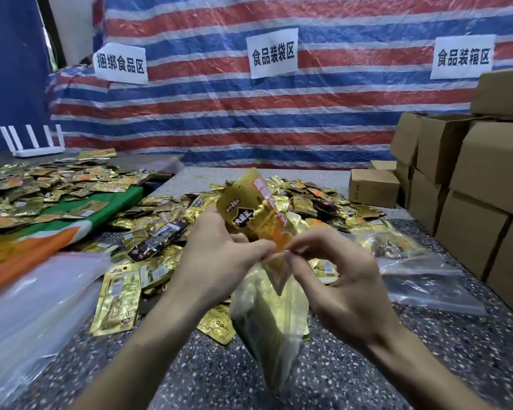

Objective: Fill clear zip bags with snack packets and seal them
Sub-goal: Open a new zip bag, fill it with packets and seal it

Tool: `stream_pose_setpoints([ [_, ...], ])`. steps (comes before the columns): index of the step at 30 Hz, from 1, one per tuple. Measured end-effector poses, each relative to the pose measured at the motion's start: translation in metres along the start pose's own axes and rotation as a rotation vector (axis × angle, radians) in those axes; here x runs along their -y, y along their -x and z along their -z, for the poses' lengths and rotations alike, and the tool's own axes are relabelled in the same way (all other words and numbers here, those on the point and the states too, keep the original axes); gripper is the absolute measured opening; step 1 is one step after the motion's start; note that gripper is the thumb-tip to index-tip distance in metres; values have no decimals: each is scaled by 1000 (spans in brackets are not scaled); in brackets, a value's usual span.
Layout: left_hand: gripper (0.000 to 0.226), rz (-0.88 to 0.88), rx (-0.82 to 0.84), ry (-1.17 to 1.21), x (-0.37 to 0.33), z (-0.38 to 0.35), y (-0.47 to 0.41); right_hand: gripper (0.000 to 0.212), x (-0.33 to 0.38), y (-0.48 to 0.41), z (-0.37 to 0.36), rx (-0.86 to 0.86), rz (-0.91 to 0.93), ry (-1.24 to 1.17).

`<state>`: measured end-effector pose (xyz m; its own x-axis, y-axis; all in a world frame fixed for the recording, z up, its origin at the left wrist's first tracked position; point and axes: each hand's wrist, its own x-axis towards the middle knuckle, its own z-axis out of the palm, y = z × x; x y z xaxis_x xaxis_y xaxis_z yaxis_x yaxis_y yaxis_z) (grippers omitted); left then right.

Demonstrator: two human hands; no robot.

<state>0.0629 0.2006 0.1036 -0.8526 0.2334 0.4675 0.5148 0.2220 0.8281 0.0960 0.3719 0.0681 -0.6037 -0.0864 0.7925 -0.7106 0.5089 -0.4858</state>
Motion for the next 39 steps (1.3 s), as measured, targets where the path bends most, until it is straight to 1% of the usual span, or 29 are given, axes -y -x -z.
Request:
stream_pose_setpoints([
  [2, 21, 39, 97, 7, -1, 5, -6, 11, -4, -1, 0, -43, -36, 6],
  [5, 28, 76, 189, -41, 0, 11, -15, 9, -6, -5, -1, -83, -50, 19],
  [8, 33, 113, 266, -73, 2, 10, -25, 11, -3, -16, -1, -7, -91, 25],
  [10, 33, 122, 288, -82, 4, 8, -34, 8, 0, -30, 6, 125, -132, 91],
  [12, 32, 135, 299, -99, 6, 9, -45, 4, 1, -49, 19, 291, -170, 132],
  [15, 33, 110, 333, -141, 8, 11, -63, 2, 2, -81, 40, 540, -215, 165],
  [18, 23, 84, 426, -200, 10, 8, -78, 6, -1, -107, 52, 761, -230, 198],
  [20, 24, 48, 512, -241, 14, 4, -89, 5, -6, -117, 53, 858, -219, 194],
  [22, 30, 30, 569, -265, 19, 4, -99, 3, -16, -122, 53, 874, -209, 151],
  [24, 27, -1, 611, -276, 25, 6, -109, 5, -30, -123, 52, 851, -213, 110],
  [25, 29, -8, 626, -287, 29, 6, -112, 7, -38, -122, 52, 848, -222, 106],
  [27, 45, 3, 656, -296, 38, 10, -116, 12, -53, -116, 49, 886, -278, 137],
  [28, 47, -1, 695, -285, 43, 13, -116, 16, -60, -114, 47, 914, -318, 176],
  [30, 31, -30, 816, -252, 48, 19, -116, 19, -72, -113, 44, 905, -360, 283],
  [32, 15, -40, 873, -245, 51, 26, -117, 16, -79, -115, 42, 834, -334, 344],
  [34, 12, -30, 845, -247, 53, 32, -117, 20, -83, -117, 42, 772, -285, 341],
  [35, 14, -17, 825, -257, 53, 33, -116, 25, -84, -117, 43, 749, -290, 315],
  [37, 25, 9, 784, -323, 54, 35, -114, 31, -85, -114, 43, 736, -359, 232],
  [39, 34, 14, 739, -446, 55, 37, -111, 31, -86, -111, 44, 757, -401, 142],
])
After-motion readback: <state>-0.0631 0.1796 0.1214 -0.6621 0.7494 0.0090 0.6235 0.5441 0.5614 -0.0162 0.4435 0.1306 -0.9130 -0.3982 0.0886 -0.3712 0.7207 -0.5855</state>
